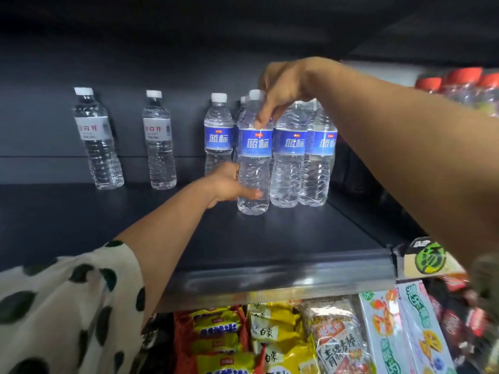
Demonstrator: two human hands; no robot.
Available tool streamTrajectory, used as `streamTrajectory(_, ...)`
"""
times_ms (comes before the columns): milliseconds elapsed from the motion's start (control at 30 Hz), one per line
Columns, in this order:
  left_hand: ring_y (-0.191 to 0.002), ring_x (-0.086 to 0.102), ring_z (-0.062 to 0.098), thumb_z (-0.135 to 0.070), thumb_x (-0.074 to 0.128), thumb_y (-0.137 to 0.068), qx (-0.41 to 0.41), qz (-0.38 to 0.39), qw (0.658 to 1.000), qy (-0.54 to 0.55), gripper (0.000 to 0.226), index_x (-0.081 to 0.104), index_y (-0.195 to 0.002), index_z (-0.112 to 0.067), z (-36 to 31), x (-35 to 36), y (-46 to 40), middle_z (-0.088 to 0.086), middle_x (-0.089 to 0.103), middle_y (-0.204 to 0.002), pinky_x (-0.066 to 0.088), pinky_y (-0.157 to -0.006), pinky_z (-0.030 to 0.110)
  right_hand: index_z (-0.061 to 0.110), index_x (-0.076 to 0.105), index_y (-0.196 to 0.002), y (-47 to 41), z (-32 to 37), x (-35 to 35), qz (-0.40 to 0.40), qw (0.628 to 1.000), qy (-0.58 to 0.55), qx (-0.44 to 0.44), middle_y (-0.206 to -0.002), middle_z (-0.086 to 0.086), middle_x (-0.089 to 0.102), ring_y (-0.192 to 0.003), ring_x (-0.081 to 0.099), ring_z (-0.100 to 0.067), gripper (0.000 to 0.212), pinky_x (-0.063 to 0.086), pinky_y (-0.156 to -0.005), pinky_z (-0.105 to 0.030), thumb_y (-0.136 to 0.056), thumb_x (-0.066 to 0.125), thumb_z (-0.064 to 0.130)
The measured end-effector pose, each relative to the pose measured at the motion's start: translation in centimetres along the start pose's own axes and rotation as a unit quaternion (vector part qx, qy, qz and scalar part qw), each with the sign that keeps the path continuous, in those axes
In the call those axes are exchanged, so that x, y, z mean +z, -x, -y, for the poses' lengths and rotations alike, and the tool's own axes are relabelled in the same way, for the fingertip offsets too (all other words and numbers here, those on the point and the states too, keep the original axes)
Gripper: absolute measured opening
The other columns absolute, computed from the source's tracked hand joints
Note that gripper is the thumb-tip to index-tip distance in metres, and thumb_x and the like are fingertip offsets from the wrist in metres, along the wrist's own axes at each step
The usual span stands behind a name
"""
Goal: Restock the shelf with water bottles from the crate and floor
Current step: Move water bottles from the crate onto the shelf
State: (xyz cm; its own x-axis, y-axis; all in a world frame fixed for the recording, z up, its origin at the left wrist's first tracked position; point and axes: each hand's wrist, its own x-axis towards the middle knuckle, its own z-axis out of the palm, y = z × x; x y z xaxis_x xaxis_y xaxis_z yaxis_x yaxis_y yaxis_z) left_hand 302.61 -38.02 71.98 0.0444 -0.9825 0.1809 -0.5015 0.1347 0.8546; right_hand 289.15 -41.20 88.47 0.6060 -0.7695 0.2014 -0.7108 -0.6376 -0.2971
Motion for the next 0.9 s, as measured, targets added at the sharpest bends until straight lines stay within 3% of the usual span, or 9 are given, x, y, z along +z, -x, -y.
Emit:
streamTrajectory(167,-0.1,0.067,0.019,-0.008,0.087,-0.065,0.002,-0.027,0.999,-0.028,0.045,0.065,-0.103,-0.011,0.2,0.4,-1.2,0.002,0.072,-0.102,0.049,-0.099,0.037,-0.006,0.068,-0.099,-0.2,-0.3,0.0,-0.036,0.996,0.081,0.014,-0.089,-0.017,0.071,-0.073,0.062,-0.019,0.05,0.04,-0.049,-0.017,-0.065,0.086,0.027)
streamTrajectory(300,-0.087,0.059,0.012,-0.007,0.086,-0.067,0.021,-0.074,0.996,-0.053,0.04,0.053,-0.088,-0.018,-0.3,1.0,-1.2,-0.008,0.06,-0.083,0.047,-0.086,0.026,-0.003,0.069,-0.101,-0.6,-0.6,0.2,-0.057,0.993,0.106,0.017,-0.089,-0.015,0.073,-0.074,0.066,-0.021,0.052,0.048,-0.066,-0.024,-0.063,0.087,0.028)
streamTrajectory(400,-0.089,0.063,0.015,-0.007,0.085,-0.068,0.02,-0.08,0.995,-0.056,0.041,0.048,-0.079,-0.021,-0.6,1.2,-1.2,-0.004,0.064,-0.087,0.048,-0.077,0.026,0.001,0.064,-0.108,-0.7,-0.7,0.3,-0.066,0.992,0.111,0.012,-0.088,-0.012,0.073,-0.084,0.07,-0.023,0.059,0.049,-0.073,-0.027,-0.061,0.088,0.028)
streamTrajectory(500,-0.088,0.048,-0.005,-0.006,0.084,-0.071,0.029,-0.081,0.995,-0.053,0.042,0.045,-0.075,-0.022,-0.8,1.1,-1.2,-0.017,0.053,-0.095,0.041,-0.061,0.018,0.0,0.062,-0.113,-0.7,-0.7,0.4,-0.068,0.991,0.113,0.006,-0.089,-0.012,0.073,-0.084,0.071,-0.023,0.064,0.052,-0.078,-0.031,-0.061,0.089,0.028)
streamTrajectory(567,-0.083,0.049,-0.006,-0.009,0.084,-0.07,0.026,-0.086,0.994,-0.064,0.04,0.047,-0.08,-0.019,-0.9,1.1,-1.2,-0.018,0.053,-0.091,0.042,-0.068,0.02,0.0,0.06,-0.116,-0.6,-0.7,0.4,-0.067,0.992,0.11,0.006,-0.092,-0.013,0.073,-0.083,0.071,-0.022,0.067,0.051,-0.077,-0.03,-0.062,0.088,0.027)
streamTrajectory(667,-0.085,0.057,0.012,-0.014,0.088,-0.066,0.003,-0.093,0.992,-0.086,0.047,0.049,-0.093,-0.015,-0.7,1.0,-1.3,-0.008,0.057,-0.081,0.045,-0.083,0.026,0.0,0.058,-0.12,-0.3,-0.8,0.4,-0.07,0.992,0.1,0.008,-0.093,-0.013,0.072,-0.082,0.07,-0.022,0.071,0.05,-0.076,-0.029,-0.062,0.088,0.027)
streamTrajectory(733,-0.1,0.061,0.02,-0.017,0.089,-0.064,-0.001,-0.1,0.991,-0.092,0.055,0.054,-0.106,-0.011,-0.7,0.9,-1.1,0.001,0.063,-0.097,0.047,-0.09,0.03,-0.001,0.057,-0.122,0.0,-0.7,0.4,-0.075,0.992,0.103,0.008,-0.095,-0.013,0.072,-0.083,0.068,-0.023,0.071,0.047,-0.073,-0.027,-0.063,0.088,0.027)
streamTrajectory(800,-0.115,0.057,0.025,-0.022,0.089,-0.064,-0.009,-0.112,0.989,-0.101,0.08,0.048,-0.13,-0.005,-1.0,0.7,-0.8,0.011,0.059,-0.123,0.046,-0.099,0.036,-0.001,0.058,-0.122,0.3,-0.6,0.2,-0.08,0.99,0.114,0.01,-0.097,-0.013,0.072,-0.086,0.067,-0.024,0.071,0.046,-0.074,-0.027,-0.064,0.087,0.028)
streamTrajectory(900,-0.113,0.056,0.024,-0.022,0.089,-0.065,-0.006,-0.131,0.986,-0.103,0.082,0.047,-0.133,-0.005,-1.6,0.0,0.2,0.01,0.057,-0.121,0.047,-0.1,0.04,-0.001,0.059,-0.121,1.0,-0.4,-0.3,-0.121,0.984,0.134,0.005,-0.106,-0.013,0.07,-0.097,0.066,-0.026,0.074,0.052,-0.088,-0.034,-0.061,0.088,0.032)
